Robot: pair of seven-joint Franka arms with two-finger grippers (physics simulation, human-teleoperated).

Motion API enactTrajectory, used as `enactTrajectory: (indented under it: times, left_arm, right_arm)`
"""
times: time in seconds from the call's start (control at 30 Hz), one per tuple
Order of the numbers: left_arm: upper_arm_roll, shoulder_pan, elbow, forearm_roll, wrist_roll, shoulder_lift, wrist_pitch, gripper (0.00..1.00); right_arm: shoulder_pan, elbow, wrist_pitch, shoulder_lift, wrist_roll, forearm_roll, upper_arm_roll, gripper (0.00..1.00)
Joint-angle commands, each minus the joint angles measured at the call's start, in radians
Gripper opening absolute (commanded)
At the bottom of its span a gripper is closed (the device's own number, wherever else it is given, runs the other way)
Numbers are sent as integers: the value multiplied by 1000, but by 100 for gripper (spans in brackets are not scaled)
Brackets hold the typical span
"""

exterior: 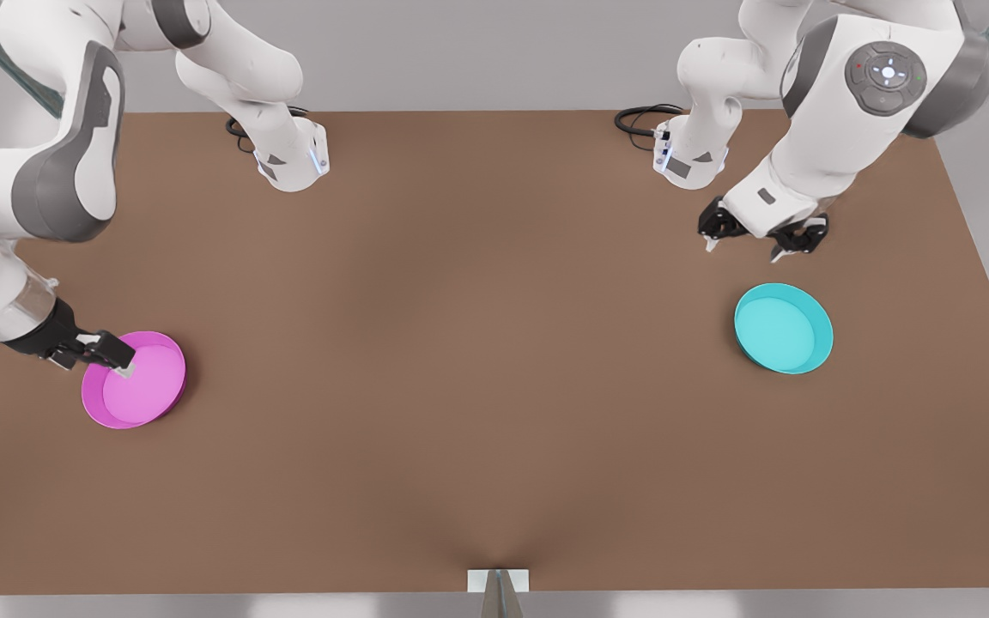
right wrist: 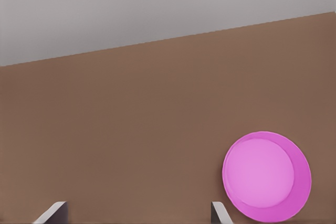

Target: Flip the blue plate over with the left arm, and stack the pink plate on top of the blue plate with the right arm

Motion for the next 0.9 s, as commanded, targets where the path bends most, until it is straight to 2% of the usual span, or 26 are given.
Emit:
enactTrajectory:
  times: [0.0,0.03,0.07,0.13,0.17,0.23,0.3,0.4,0.47,0.57,0.87]
  left_arm:
    - [-1,225,1,0,-2,2,2,100]
    - [-1,225,-2,-3,-5,32,-9,100]
    - [-1,237,-42,-4,-5,141,4,100]
    - [-2,254,-39,-62,0,226,4,100]
    - [-4,352,-30,-168,84,256,10,100]
    - [-2,441,-77,-184,184,304,82,100]
    - [-2,495,-375,-181,312,267,412,100]
    - [-1,512,-384,-161,363,279,384,100]
    - [-1,615,-459,-161,527,301,502,100]
    - [-2,723,-463,-161,638,365,557,100]
    - [-2,817,-478,-164,679,496,659,100]
  right_arm:
    - [-2,1,2,2,0,-4,0,100]
    - [-13,4,2,25,-2,-7,-1,100]
    - [-8,4,0,22,-2,-6,0,100]
    - [-5,2,0,22,0,-7,0,100]
    - [-2,2,0,24,0,-6,0,100]
    - [-1,2,0,27,0,-7,2,100]
    - [-1,1,0,28,0,-7,3,100]
    - [-2,-1,2,31,0,-6,3,100]
    - [-2,-1,2,40,0,-6,3,100]
    - [-4,1,2,53,0,-7,3,100]
    - [-13,-9,0,56,-46,-7,5,100]
